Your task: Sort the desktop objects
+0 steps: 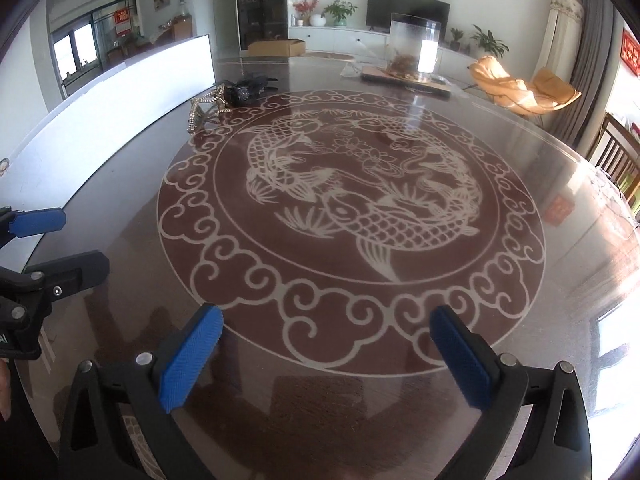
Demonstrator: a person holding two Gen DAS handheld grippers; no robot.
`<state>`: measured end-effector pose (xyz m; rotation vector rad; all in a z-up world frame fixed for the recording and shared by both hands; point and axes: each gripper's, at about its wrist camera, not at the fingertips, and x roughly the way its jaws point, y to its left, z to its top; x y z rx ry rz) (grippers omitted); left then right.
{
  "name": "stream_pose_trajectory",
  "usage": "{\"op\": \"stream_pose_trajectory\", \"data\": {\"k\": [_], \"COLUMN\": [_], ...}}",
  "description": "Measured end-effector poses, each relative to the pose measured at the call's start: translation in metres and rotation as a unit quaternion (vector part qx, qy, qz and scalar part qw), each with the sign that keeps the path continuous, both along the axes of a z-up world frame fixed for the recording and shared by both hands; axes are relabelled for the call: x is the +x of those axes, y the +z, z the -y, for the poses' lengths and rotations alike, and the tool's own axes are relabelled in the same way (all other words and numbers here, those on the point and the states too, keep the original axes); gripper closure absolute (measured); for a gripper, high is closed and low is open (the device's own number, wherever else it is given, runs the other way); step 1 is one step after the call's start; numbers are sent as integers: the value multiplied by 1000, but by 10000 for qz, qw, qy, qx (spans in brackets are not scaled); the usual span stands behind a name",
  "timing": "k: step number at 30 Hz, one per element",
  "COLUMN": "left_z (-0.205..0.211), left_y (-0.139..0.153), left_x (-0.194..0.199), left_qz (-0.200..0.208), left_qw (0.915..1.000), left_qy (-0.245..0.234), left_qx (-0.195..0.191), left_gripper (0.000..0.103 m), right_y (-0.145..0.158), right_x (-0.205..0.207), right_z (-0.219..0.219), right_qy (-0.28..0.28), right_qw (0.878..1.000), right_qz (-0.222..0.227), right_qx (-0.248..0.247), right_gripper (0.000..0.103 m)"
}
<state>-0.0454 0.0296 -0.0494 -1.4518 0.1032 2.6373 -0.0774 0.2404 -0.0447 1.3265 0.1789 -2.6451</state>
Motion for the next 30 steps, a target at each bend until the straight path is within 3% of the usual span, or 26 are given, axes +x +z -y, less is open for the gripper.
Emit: {"op": "stream_pose_trajectory", "data": {"k": [4,5,30], "left_z": [4,5,6], "left_y": [-20,-20,-19], "left_x": [3,4,-2], "left_qz": [-27,-199,-222], "left_qw": [10000,9998,9998], "left_qy": [29,4,-14], "left_qx": [-68,-43,-7], "left_gripper": [0,1,0], "right_y": [-2,-3,-4], "right_x": [-1,-1,-1], "right_z": [1,0,0], "right_qy": [-14,-14,-20], "right_qw": [10000,10000,9999], "right_qz": [64,80,106], "right_qx": [-5,-32,-72], "right_gripper": [0,0,0]}}
